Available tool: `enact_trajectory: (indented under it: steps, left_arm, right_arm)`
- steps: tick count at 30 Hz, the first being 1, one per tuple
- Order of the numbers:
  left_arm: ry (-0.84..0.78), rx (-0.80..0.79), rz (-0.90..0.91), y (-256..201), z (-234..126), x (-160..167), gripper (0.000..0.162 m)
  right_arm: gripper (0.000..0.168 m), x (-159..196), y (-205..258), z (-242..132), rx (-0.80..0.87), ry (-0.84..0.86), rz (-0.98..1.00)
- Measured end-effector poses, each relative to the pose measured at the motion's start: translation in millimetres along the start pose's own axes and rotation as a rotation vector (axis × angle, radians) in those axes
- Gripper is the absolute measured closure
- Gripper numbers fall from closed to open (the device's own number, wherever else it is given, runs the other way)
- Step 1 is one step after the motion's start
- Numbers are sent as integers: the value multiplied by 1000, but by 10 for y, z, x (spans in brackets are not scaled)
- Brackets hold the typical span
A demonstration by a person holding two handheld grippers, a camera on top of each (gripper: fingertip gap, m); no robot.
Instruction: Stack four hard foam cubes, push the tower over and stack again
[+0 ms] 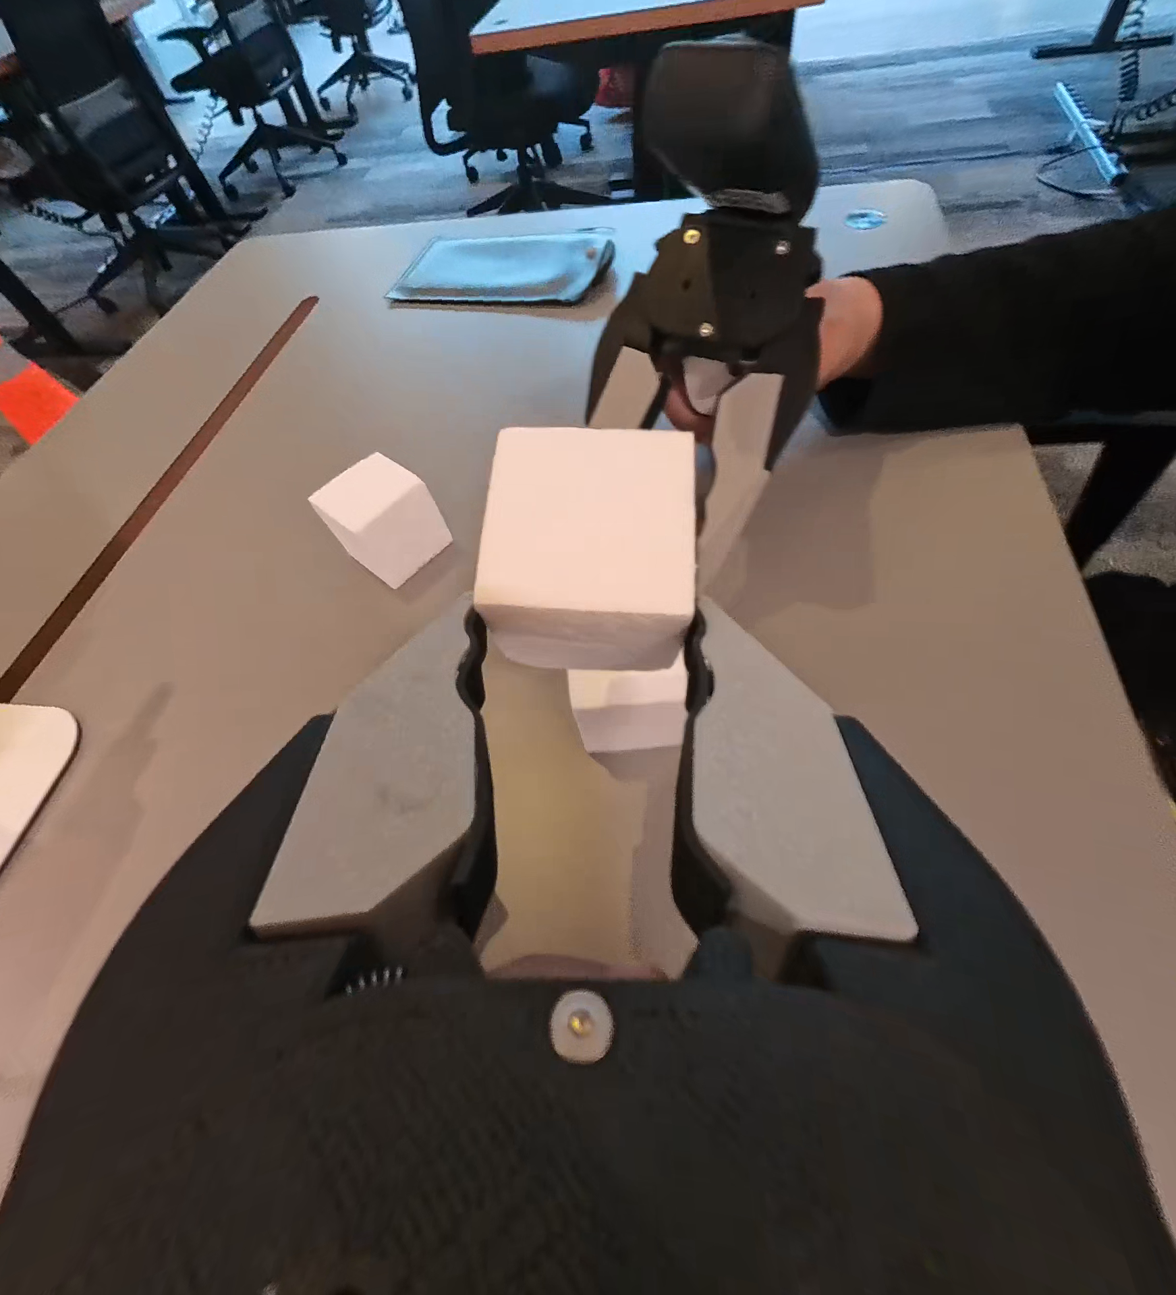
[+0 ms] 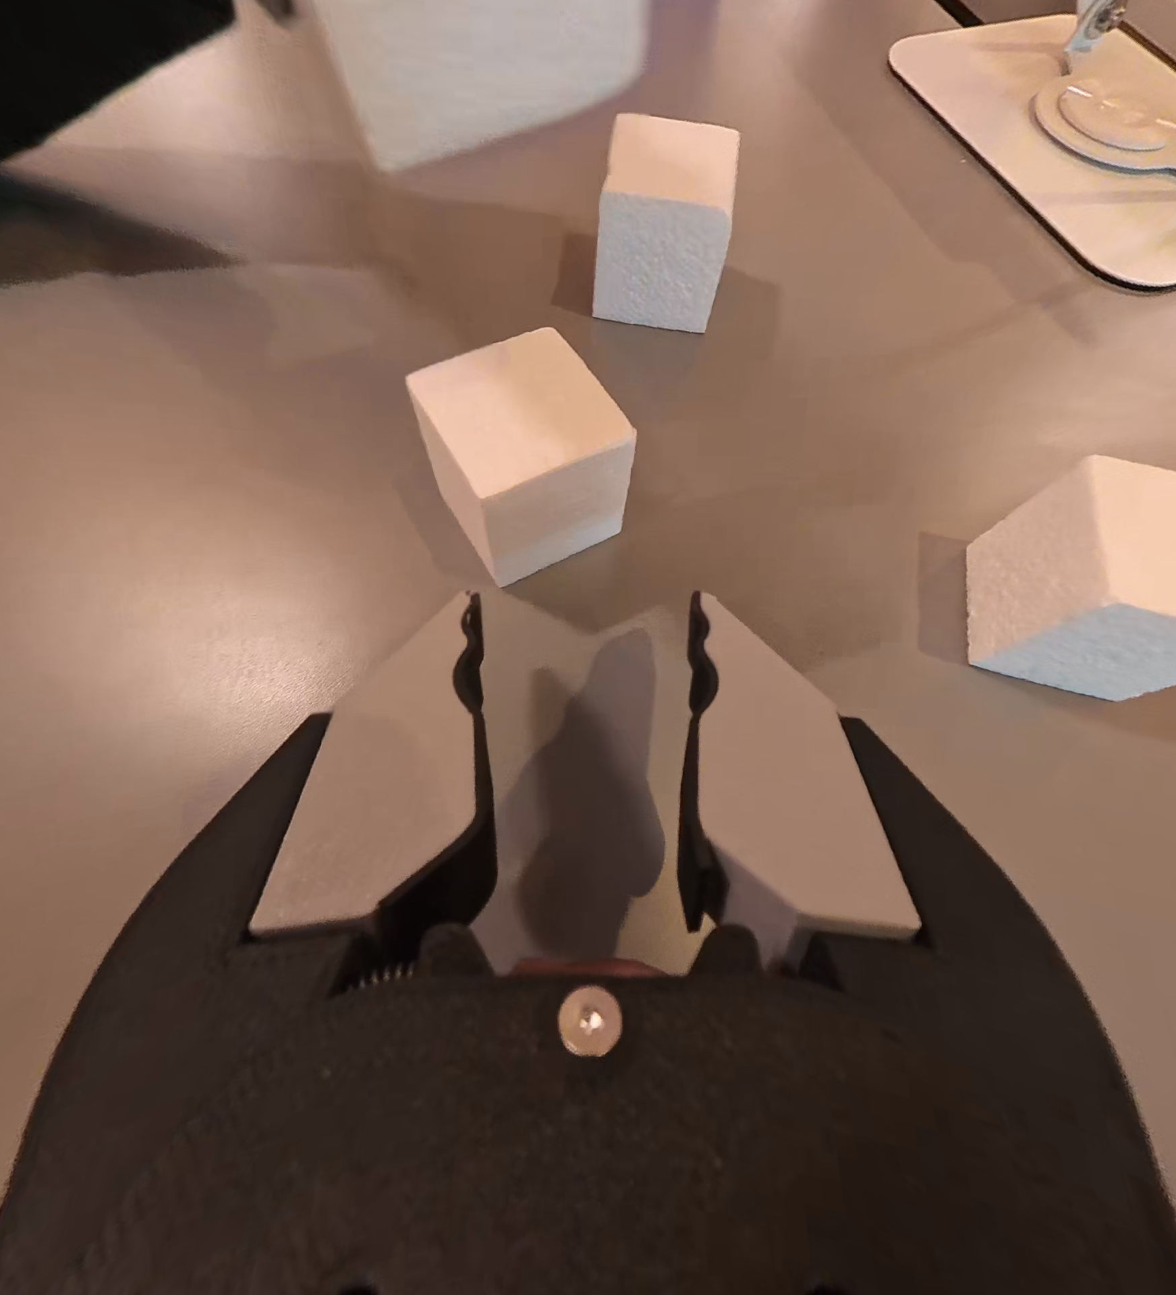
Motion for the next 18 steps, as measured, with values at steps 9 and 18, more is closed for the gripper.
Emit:
enact_trajectory:
  steps: [9, 18]
  left_arm:
    - [127, -14, -55, -93, 330, 163, 107]
    - [159, -15, -75, -92, 370, 211, 107]
  right_arm:
    - [123, 71, -109, 9, 88, 44, 63]
    - [124, -70, 39, 191, 131, 62, 14]
Point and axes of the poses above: each gripper's, where its closed fingertips meet, z out along the fingers, x out of its underside, y = z × x across the jaws, the point moved 10 cm from there along -z, back along the fingers, and after that the axes turned 5 degrees about -x, right-handed, at the moved point
